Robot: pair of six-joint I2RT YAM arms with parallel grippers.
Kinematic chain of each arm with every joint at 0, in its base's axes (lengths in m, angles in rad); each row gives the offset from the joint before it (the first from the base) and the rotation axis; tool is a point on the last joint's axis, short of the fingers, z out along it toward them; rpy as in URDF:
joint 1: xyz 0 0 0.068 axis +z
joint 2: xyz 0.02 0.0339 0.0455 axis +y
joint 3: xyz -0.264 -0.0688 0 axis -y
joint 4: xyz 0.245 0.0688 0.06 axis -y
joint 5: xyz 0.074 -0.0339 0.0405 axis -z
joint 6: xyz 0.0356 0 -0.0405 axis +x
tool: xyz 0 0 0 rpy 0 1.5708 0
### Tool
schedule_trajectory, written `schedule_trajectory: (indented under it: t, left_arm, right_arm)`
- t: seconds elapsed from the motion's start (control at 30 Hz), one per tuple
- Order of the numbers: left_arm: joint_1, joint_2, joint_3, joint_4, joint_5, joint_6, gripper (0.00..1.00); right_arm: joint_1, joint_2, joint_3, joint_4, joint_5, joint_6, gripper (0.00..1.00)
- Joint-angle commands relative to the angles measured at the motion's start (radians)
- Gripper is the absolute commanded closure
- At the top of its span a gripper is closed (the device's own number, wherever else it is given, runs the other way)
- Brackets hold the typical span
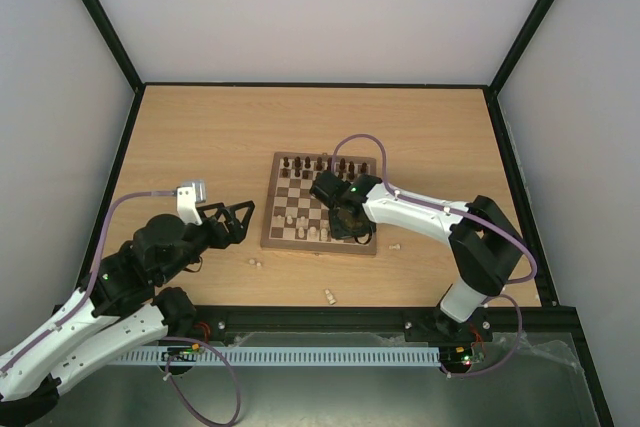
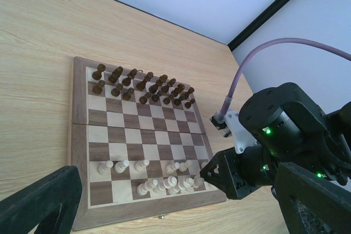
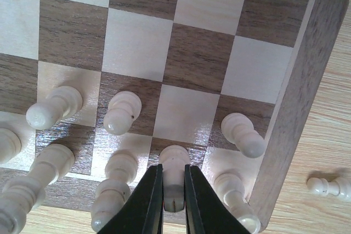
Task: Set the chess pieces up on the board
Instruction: Place the chess piece on the chessboard.
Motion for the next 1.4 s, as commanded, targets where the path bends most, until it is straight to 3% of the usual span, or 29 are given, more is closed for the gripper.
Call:
schedule_trajectory:
  t: [0.0, 1.1, 1.37]
  left_arm:
    - [-0.002, -0.002, -0.009, 0.028, -0.01, 0.011, 0.01]
    - [-0.003, 0.004, -0.018, 0.045, -0.001, 0.003, 0.01]
    - [-0.003, 0.008, -0.014, 0.046, -0.003, 0.003, 0.01]
  right_arm:
    - [-0.006, 0.016, -0.021, -0.028, -0.009, -0.011, 0.89]
    - [-0.005, -0.06, -0.075, -0.028, -0.041, 0.0, 0.91]
    - [-0.006, -0.07, -0.067, -0.031, -0.039, -0.001, 0.81]
